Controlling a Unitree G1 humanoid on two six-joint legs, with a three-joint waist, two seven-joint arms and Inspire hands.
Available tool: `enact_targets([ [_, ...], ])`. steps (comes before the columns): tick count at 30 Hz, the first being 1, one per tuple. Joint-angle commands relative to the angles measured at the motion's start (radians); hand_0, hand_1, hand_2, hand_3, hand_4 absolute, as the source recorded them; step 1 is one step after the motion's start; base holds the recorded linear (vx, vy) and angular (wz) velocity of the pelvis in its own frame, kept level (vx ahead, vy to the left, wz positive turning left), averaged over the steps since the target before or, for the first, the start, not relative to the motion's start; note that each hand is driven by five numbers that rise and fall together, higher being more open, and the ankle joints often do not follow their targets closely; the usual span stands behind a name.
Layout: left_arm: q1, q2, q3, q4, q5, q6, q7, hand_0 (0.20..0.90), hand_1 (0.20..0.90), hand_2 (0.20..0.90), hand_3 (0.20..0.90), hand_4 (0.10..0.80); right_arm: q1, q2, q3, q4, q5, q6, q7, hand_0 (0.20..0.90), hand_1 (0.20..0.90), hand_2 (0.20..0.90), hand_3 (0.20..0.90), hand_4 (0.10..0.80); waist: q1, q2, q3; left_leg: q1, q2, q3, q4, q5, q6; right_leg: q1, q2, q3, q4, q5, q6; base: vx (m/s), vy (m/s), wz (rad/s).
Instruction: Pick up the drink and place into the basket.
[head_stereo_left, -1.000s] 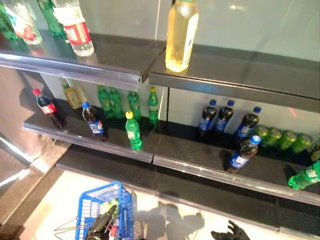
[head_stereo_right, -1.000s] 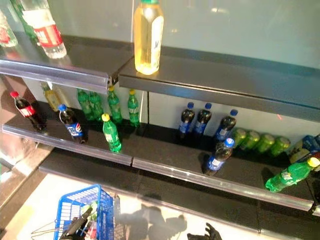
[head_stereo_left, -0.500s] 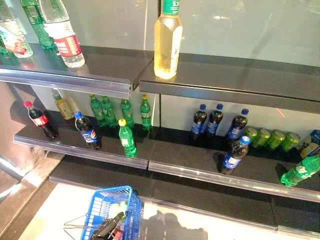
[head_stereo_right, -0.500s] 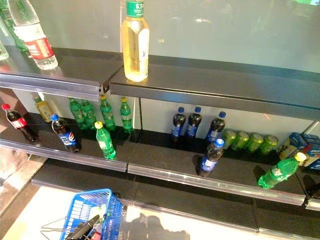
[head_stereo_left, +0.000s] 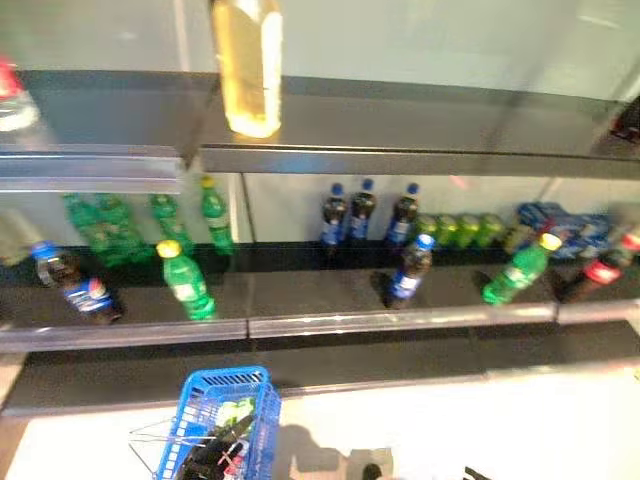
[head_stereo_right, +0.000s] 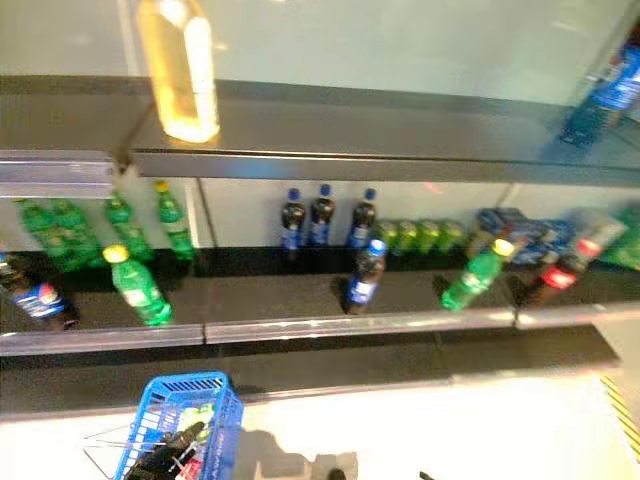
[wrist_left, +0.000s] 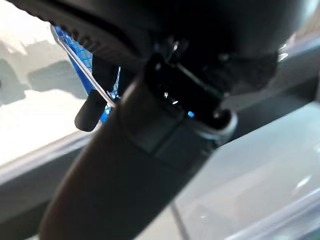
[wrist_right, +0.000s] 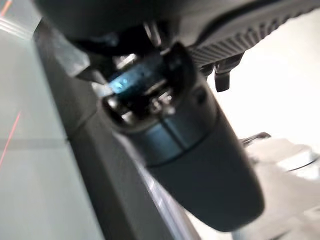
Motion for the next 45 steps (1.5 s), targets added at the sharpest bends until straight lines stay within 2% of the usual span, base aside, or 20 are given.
enact_targets([
  [1,-0.062,0.007,-0.008,-0.084,0.035,-0.077,-0.109,0.300,0.300,0.300,0.200,0.100,-0.042,-0.028,-0.011,0.024,0.006,-0.055,0.001,0.900,0.900,0.900,0.900,0.800,0.021,0.056,0.020,-0.002,-0.016,-0.017,-0.001,-0.038,0.020,0.010,-0.014,-0.034,0.082,0.148,0.070,-0.235,0.017,-1.35],
  [4,-0.056,-0.003,-0.008,-0.072,0.016,-0.096,-0.109,0.300,0.300,0.300,0.200,0.100,-0.041,-0.018,-0.007,0.034,-0.010,-0.077,-0.004,0.900,0.900,0.900,0.900,0.800,0.026,0.059,0.006,-0.013,-0.004,0.046,0.006,-0.028,0.024,0.052,0.014,-0.080,0.109,0.075,0.044,-0.098,-0.012,-1.17],
  [6,-0.051,-0.006,-0.007,-0.069,0.013,-0.100,-0.108,0.300,0.300,0.300,0.200,0.100,-0.040,-0.014,-0.006,0.038,-0.021,-0.085,0.000,0.900,0.900,0.900,0.900,0.800,0.029,0.058,-0.003,-0.001,-0.006,0.056,0.007,-0.047,0.018,0.085,0.025,-0.088,0.095,0.033,0.051,0.031,-0.067,-1.41],
  [7,-0.043,-0.009,0.000,-0.071,0.012,-0.105,-0.103,0.300,0.300,0.300,0.200,0.100,-0.045,-0.011,-0.003,0.039,-0.044,-0.085,0.008,0.900,0.900,0.900,0.900,0.800,0.036,0.053,-0.015,0.001,0.001,0.102,0.009,-0.038,0.009,0.120,0.035,-0.139,0.037,0.007,0.040,-0.028,-0.164,-1.91],
  [9,-0.040,-0.011,0.009,-0.074,0.014,-0.103,-0.099,0.300,0.300,0.300,0.200,0.100,-0.049,-0.009,0.002,0.037,-0.048,-0.076,0.008,0.900,0.900,0.900,0.900,0.800,0.045,0.049,-0.024,0.002,0.011,0.141,0.012,-0.028,-0.001,0.146,0.037,-0.174,-0.017,0.003,0.033,-0.020,-0.244,-1.75],
  [14,-0.050,-0.021,0.004,-0.089,0.045,-0.085,-0.096,0.300,0.300,0.300,0.200,0.100,-0.059,-0.004,0.016,0.025,-0.018,-0.043,-0.004,0.900,0.900,0.900,0.900,0.800,0.022,0.044,-0.038,-0.010,0.050,0.170,0.064,-0.029,-0.020,0.156,0.086,-0.150,-0.084,-0.010,-0.015,0.012,-0.268,-0.78],
  [17,-0.068,-0.037,-0.021,-0.104,0.032,-0.083,-0.082,0.300,0.300,0.300,0.200,0.100,-0.060,-0.005,0.021,0.025,-0.006,-0.042,-0.008,0.900,0.900,0.900,0.900,0.800,0.007,0.045,-0.037,-0.028,0.071,0.156,0.097,-0.022,-0.035,0.156,0.110,-0.126,-0.100,-0.013,-0.036,-0.009,-0.180,-0.21],
  [22,-0.072,-0.043,-0.026,-0.111,0.028,-0.084,-0.075,0.300,0.300,0.300,0.200,0.100,-0.061,-0.006,0.021,0.022,-0.008,-0.041,-0.007,0.900,0.900,0.900,0.900,0.800,0.002,0.045,-0.036,-0.032,0.078,0.151,0.109,-0.022,-0.039,0.155,0.116,-0.120,-0.103,-0.015,-0.043,-0.016,-0.105,-0.17],
  [23,-0.080,-0.060,-0.042,-0.134,0.027,-0.082,-0.047,0.300,0.300,0.300,0.200,0.100,-0.060,-0.012,0.028,0.007,0.012,-0.045,-0.009,0.900,0.900,0.900,0.900,0.800,-0.009,0.042,-0.032,-0.059,0.107,0.112,0.205,-0.005,-0.064,0.153,0.145,-0.082,-0.108,-0.026,-0.075,-0.044,-0.270,-0.30],
  [25,-0.080,-0.060,-0.042,-0.134,0.027,-0.082,-0.047,0.300,0.300,0.300,0.200,0.100,-0.060,-0.012,0.028,0.007,0.012,-0.045,-0.009,0.900,0.900,0.900,0.900,0.800,-0.009,0.042,-0.032,-0.059,0.107,0.112,0.205,-0.005,-0.064,0.153,0.145,-0.082,-0.108,-0.026,-0.075,-0.057,-0.264,-0.24],
  [26,-0.081,-0.065,-0.049,-0.130,0.024,-0.085,-0.035,0.300,0.300,0.300,0.200,0.100,-0.068,-0.020,0.042,-0.006,0.022,-0.043,-0.005,0.900,0.900,0.900,0.900,0.800,-0.006,0.029,-0.009,-0.141,0.149,0.022,0.387,0.063,-0.082,0.142,0.165,-0.025,-0.079,-0.023,-0.119,-0.031,-0.413,-0.39],
  [27,-0.064,-0.066,-0.040,-0.138,-0.001,-0.092,-0.035,0.300,0.300,0.300,0.200,0.100,-0.085,-0.034,0.063,-0.014,0.014,-0.039,0.013,0.900,0.900,0.900,0.900,0.800,0.024,0.018,0.014,-0.194,0.072,-0.170,0.513,0.028,-0.037,0.144,0.165,0.076,-0.051,-0.021,-0.129,0.000,-0.437,-0.70],
  [28,-0.053,-0.067,-0.036,-0.140,-0.005,-0.096,-0.040,0.300,0.300,0.300,0.200,0.100,-0.092,-0.037,0.072,-0.017,0.012,-0.033,0.009,0.900,0.900,0.900,0.900,0.800,0.044,0.022,0.017,-0.212,-0.008,-0.253,0.508,-0.005,-0.006,0.140,0.168,0.118,-0.047,-0.016,-0.123,0.124,-0.189,-1.88],
  [29,-0.037,-0.066,-0.027,-0.143,-0.008,-0.095,-0.051,0.300,0.300,0.300,0.200,0.100,-0.102,-0.044,0.075,-0.013,0.005,-0.029,0.007,0.900,0.900,0.900,0.900,0.800,0.059,0.037,0.019,-0.214,-0.056,-0.295,0.472,-0.017,0.007,0.145,0.185,0.161,-0.049,-0.020,-0.121,0.107,-0.037,-2.45],
  [32,-0.021,-0.061,-0.027,-0.158,0.005,-0.076,-0.073,0.300,0.300,0.300,0.200,0.100,-0.113,-0.049,0.068,0.003,0.026,-0.021,-0.008,0.900,0.900,0.900,0.900,0.800,0.078,0.061,0.021,-0.209,-0.075,-0.333,0.340,0.001,-0.002,0.160,0.207,0.203,-0.063,-0.031,-0.113,0.141,-0.015,-1.84],
  [36,-0.013,-0.067,-0.030,-0.158,0.010,-0.075,-0.077,0.300,0.300,0.300,0.200,0.100,-0.115,-0.049,0.068,0.012,0.025,-0.022,-0.012,0.900,0.900,0.900,0.900,0.800,0.091,0.078,0.025,-0.205,-0.102,-0.357,0.242,0.003,-0.007,0.174,0.214,0.213,-0.075,-0.033,-0.105,0.161,0.011,-0.51],
  [38,0.017,-0.074,-0.022,-0.129,-0.042,-0.075,-0.101,0.300,0.300,0.300,0.200,0.100,-0.115,-0.051,0.081,0.017,-0.013,-0.007,-0.020,0.900,0.900,0.900,0.900,0.800,0.126,0.119,0.036,-0.284,-0.153,-0.376,0.113,0.114,-0.033,0.223,0.244,0.257,-0.096,-0.044,-0.096,0.467,0.062,-0.68],
  [39,0.020,-0.076,-0.015,-0.116,-0.063,-0.070,-0.118,0.300,0.300,0.300,0.200,0.100,-0.113,-0.052,0.083,0.017,-0.022,-0.004,-0.023,0.900,0.900,0.900,0.900,0.800,0.136,0.121,0.041,-0.315,-0.166,-0.383,0.117,0.129,-0.034,0.237,0.247,0.267,-0.093,-0.052,-0.097,0.412,0.068,-0.69],
  [42,0.025,-0.079,0.007,-0.082,-0.084,-0.071,-0.135,0.300,0.300,0.300,0.200,0.100,-0.113,-0.049,0.076,0.031,-0.050,0.001,-0.033,0.900,0.900,0.900,0.900,0.800,0.141,0.112,0.039,-0.316,-0.176,-0.376,0.121,0.124,-0.020,0.254,0.246,0.279,-0.077,-0.078,-0.092,0.257,0.126,-1.12],
  [45,0.008,-0.069,0.024,-0.049,-0.076,-0.079,-0.130,0.300,0.300,0.300,0.200,0.100,-0.098,-0.045,0.067,0.047,-0.083,-0.029,0.002,0.900,0.900,0.900,0.900,0.800,0.133,0.091,0.022,-0.247,-0.175,-0.359,0.084,0.098,0.013,0.255,0.224,0.254,-0.037,-0.070,-0.063,0.248,0.067,-0.86],
])
